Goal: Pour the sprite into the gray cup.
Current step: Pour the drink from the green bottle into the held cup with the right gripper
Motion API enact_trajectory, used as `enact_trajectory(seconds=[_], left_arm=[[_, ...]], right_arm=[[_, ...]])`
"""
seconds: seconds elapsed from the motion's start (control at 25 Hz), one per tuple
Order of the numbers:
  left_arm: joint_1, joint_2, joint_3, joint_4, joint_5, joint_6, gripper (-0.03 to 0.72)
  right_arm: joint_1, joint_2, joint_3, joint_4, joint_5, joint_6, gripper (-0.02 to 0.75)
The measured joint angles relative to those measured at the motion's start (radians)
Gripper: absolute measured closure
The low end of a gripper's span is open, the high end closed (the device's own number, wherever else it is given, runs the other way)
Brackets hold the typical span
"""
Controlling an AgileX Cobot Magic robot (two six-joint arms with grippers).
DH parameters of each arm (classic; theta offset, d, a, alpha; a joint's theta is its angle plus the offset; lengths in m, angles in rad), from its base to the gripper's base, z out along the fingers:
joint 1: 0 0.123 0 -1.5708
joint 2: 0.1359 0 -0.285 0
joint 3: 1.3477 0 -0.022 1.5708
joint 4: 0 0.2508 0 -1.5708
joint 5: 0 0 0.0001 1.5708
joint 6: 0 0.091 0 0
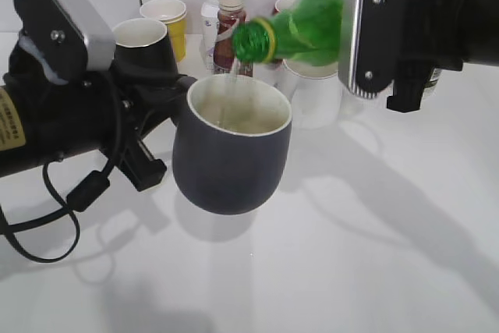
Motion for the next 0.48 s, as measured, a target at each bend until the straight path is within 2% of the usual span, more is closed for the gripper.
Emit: enact_trajectory(seconds=[0.16, 0.36, 0.48], left_arm=[[0.016, 0.0, 0.0, -0.007, -0.026, 0.0, 0.63], [0.088, 0.0, 0.0, -0.05, -0.06, 0.0, 0.63], [0.171, 0.02, 0.0, -0.163, -0.085, 0.055, 0.63]], right_arm=[[0.0, 0.0, 0.0, 0.069, 0.003, 0.116, 0.31], [0.0, 0.0, 0.0, 0.082, -0.002, 0.625, 0.31], [0.0, 0.0, 0.03, 0.085, -0.12, 0.933, 0.31]])
